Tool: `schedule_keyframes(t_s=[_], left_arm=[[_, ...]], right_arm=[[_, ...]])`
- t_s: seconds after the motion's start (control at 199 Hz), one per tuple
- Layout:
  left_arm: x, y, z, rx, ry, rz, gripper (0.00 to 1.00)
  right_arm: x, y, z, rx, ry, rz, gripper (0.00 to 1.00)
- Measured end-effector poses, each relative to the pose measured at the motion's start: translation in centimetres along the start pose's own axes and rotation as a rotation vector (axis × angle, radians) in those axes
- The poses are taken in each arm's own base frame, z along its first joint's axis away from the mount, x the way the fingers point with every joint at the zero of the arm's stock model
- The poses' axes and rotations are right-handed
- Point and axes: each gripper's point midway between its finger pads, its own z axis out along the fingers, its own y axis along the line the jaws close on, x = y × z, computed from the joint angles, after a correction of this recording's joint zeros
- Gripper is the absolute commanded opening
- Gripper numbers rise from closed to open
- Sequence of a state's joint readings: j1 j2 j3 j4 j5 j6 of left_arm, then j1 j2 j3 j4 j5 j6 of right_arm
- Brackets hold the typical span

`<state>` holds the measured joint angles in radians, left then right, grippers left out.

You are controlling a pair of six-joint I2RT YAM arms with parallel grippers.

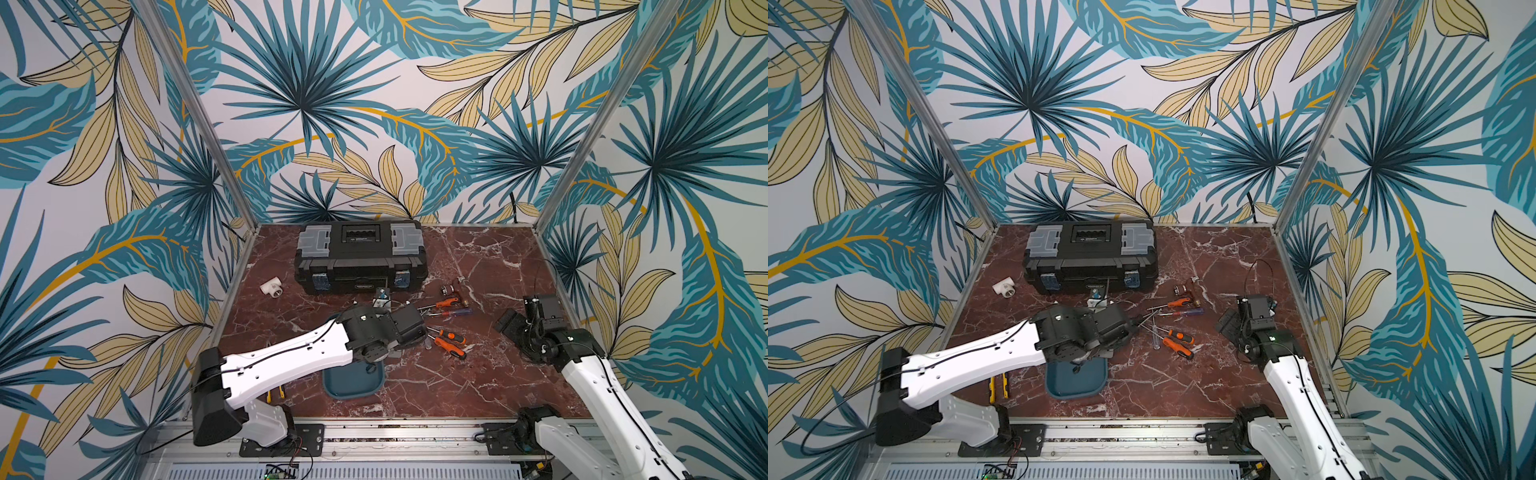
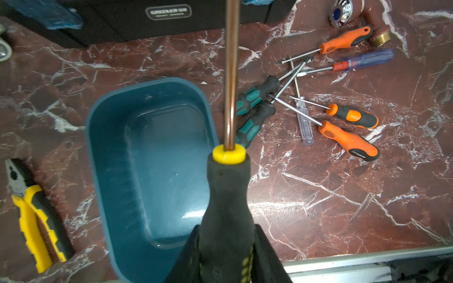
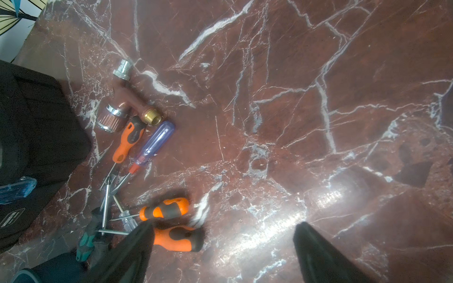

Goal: Put the screwdriver on the desktop into the storage box
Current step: Place the screwdriver in the storage box.

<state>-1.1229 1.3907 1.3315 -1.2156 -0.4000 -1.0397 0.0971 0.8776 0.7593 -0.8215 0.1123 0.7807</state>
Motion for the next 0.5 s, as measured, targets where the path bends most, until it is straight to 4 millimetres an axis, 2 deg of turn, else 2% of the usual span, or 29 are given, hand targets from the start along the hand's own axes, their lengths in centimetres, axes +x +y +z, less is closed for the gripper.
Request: schedule_keyframes(t_s=[0.08,0.175,0.286,0.426,0.501], left_arm=[[0.8,2.6,-0.8,-0.008,0.003,-0.021,0.11],[2.3,5.3,0.0,-0.037,0.033,-0.05,0.11],[4.4,7.1,2.5,-0.077,0.09,-0.07,0.12],[6.9,7.7,6.7,-0.092,0.158,-0.091,0.16],[7.9,7.9,8.5,-0.092,0.198,-0.107,0.2]], right_arm=[[0.1,0.1,0.1,-0.002,0.007,0.0,0.94],[0.4,0.3,0.5,-0.006,0.031,-0.003,0.94],[0.8,0.8,1.0,-0.016,0.066,-0.007,0.94],[1.3,1.6,1.5,-0.048,0.103,-0.014,0.9],[1.6,2.2,1.5,-0.079,0.127,-0.024,0.85]])
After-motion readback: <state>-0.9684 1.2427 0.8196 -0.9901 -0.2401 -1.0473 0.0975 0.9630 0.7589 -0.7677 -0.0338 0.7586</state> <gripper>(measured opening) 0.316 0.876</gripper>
